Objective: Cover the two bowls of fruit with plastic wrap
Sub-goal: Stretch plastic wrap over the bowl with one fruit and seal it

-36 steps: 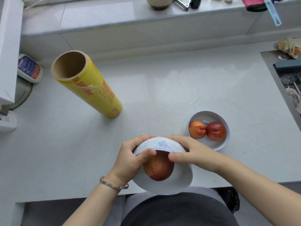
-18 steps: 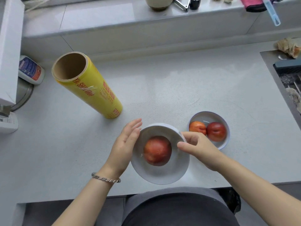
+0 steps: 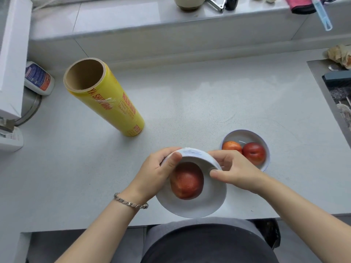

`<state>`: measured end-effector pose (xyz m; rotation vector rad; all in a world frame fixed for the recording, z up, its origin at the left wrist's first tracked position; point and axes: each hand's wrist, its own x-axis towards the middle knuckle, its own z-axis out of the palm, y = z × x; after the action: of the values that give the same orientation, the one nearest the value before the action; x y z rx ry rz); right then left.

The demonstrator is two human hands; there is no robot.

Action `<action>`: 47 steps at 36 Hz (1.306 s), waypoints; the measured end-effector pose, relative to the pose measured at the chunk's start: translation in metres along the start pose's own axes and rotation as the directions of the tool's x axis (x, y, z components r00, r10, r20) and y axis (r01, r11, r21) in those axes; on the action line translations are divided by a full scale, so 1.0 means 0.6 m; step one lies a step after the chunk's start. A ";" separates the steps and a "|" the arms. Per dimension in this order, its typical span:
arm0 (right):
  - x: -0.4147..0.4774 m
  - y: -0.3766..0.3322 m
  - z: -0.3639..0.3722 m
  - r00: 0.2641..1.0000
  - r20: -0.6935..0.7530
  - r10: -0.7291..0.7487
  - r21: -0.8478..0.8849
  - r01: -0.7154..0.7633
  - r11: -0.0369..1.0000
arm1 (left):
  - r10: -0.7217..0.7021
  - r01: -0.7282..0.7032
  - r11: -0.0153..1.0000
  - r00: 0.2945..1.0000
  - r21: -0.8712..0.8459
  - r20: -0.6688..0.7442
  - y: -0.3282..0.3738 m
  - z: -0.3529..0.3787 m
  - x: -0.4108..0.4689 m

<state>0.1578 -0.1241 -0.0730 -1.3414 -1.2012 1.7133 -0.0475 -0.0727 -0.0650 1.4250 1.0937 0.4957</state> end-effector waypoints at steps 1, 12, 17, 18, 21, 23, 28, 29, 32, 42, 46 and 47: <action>-0.001 0.001 0.000 1.000 0.010 0.002 -0.007 -0.002 1.000 | -0.012 0.011 1.000 1.000 -0.015 -0.019 -0.003 0.002 -0.003; 0.001 -0.051 0.027 0.977 0.102 -0.187 -0.276 0.208 0.938 | -0.009 -0.013 0.996 0.971 -0.087 -0.239 -0.020 0.016 -0.032; 0.012 -0.043 0.035 0.985 0.129 -0.115 -0.232 0.143 0.962 | -0.010 -0.027 0.990 0.966 -0.140 -0.259 -0.013 0.019 -0.030; 0.013 -0.042 0.033 0.989 0.123 -0.084 -0.199 0.107 0.974 | -0.018 -0.019 0.990 0.967 -0.143 -0.255 -0.012 0.021 -0.030; 0.019 -0.035 0.025 0.991 0.133 -0.002 -0.205 0.030 0.978 | -0.042 0.002 0.987 0.969 -0.158 -0.245 -0.016 0.025 -0.030; 0.026 -0.033 0.016 0.992 0.107 0.074 -0.279 -0.041 0.959 | -0.052 0.017 0.990 0.967 -0.139 -0.251 -0.023 0.025 -0.031; 0.018 -0.032 0.015 0.997 0.081 0.021 -0.092 -0.014 0.996 | -0.056 -0.013 0.982 0.932 -0.188 -0.357 -0.031 0.022 -0.028; 0.015 -0.026 0.021 0.997 0.079 0.021 -0.103 -0.013 0.995 | -0.070 -0.012 0.978 0.922 -0.207 -0.382 -0.034 0.021 -0.026; 0.013 0.000 0.031 0.997 0.042 0.064 -0.031 -0.063 0.998 | -0.136 0.020 0.967 0.885 -0.255 -0.445 -0.037 0.024 -0.024; 0.039 0.037 0.045 0.946 -0.112 0.305 0.314 -0.258 0.914 | -0.616 0.388 0.761 0.684 -0.520 -0.391 -0.086 0.008 0.032; 0.080 0.039 0.045 0.918 -0.231 0.322 0.295 -0.249 0.922 | -0.634 0.406 0.710 0.724 -0.575 -0.272 -0.102 -0.006 0.075; 0.090 0.038 0.044 0.911 -0.257 0.323 0.288 -0.247 0.925 | -0.624 0.396 0.703 0.742 -0.591 -0.246 -0.106 -0.012 0.086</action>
<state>0.1191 -0.0916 -0.1129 -1.6081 -0.6152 1.7098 -0.0499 -0.0355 -0.1383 0.4868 1.5263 0.6334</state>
